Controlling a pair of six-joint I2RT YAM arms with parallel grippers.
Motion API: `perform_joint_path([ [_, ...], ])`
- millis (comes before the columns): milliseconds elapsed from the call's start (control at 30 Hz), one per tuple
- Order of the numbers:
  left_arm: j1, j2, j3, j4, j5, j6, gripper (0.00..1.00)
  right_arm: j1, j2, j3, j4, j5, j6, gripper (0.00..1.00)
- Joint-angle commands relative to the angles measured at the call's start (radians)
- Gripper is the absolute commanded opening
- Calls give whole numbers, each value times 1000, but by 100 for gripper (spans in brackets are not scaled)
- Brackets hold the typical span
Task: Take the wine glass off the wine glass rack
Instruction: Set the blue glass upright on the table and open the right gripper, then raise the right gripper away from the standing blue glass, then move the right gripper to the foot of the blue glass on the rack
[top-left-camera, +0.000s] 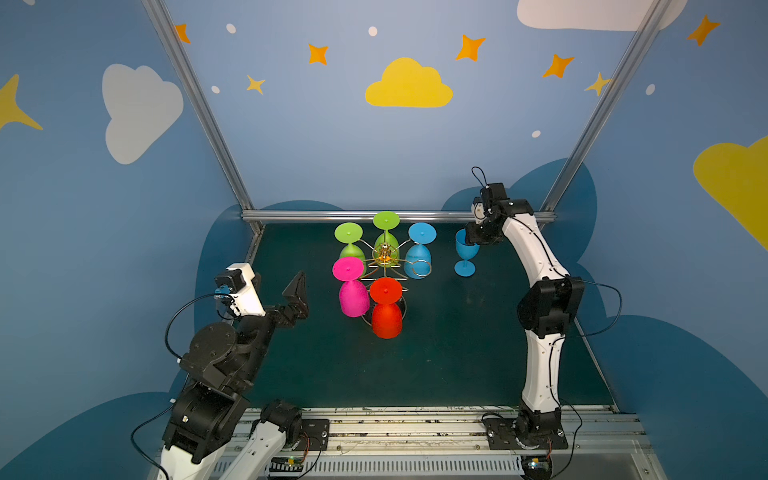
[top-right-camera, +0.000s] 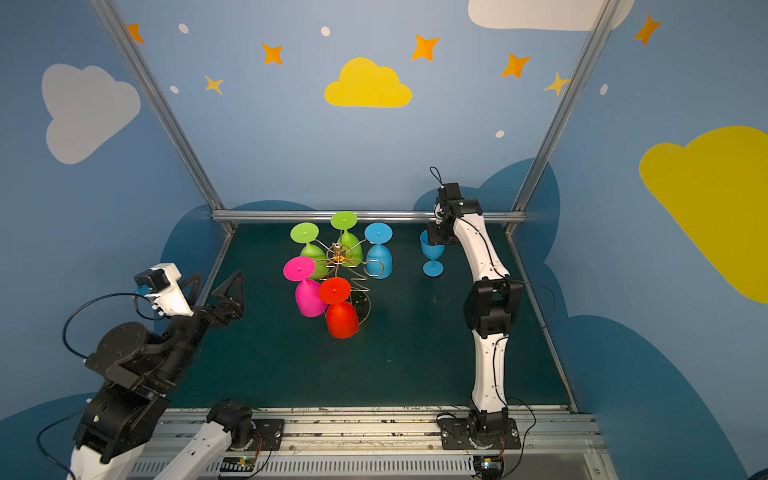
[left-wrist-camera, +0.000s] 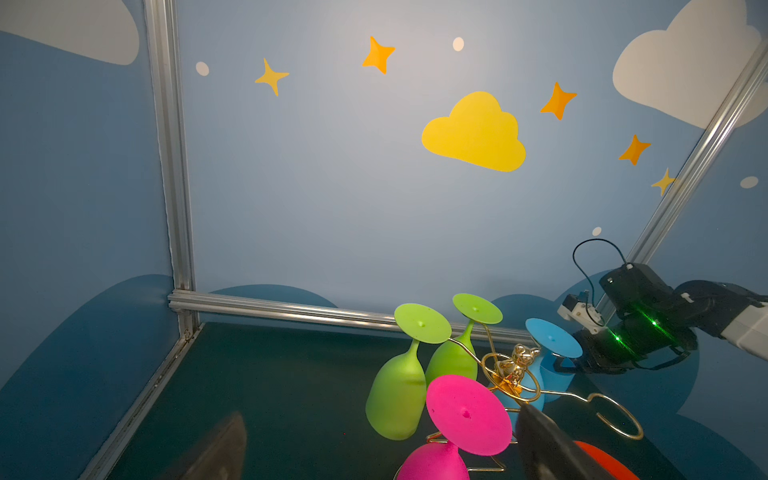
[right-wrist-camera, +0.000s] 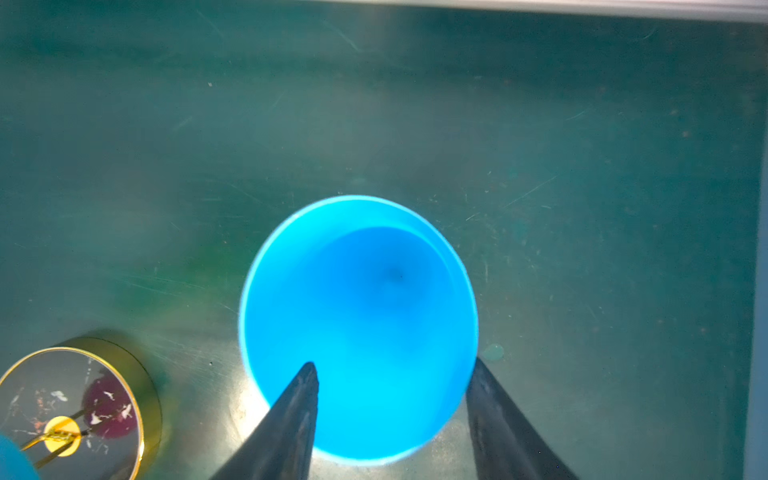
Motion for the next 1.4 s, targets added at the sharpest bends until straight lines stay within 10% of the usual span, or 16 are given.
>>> perform_joint_path([
  [0,4,-10,29,-7,-11,-5,99,-4,-87,-11,22,20,16,57],
  [500,4,30,-17,82,-41,-79,99,-13,-399,-168,87,22,12,58],
  [933,4,74,-46,150,-17,-128,99,-19,-840,-699,565,-534,395,61],
  [1367,4,50,-77,156,15,-175,99,123,-700,-715,767,-591,575,58],
])
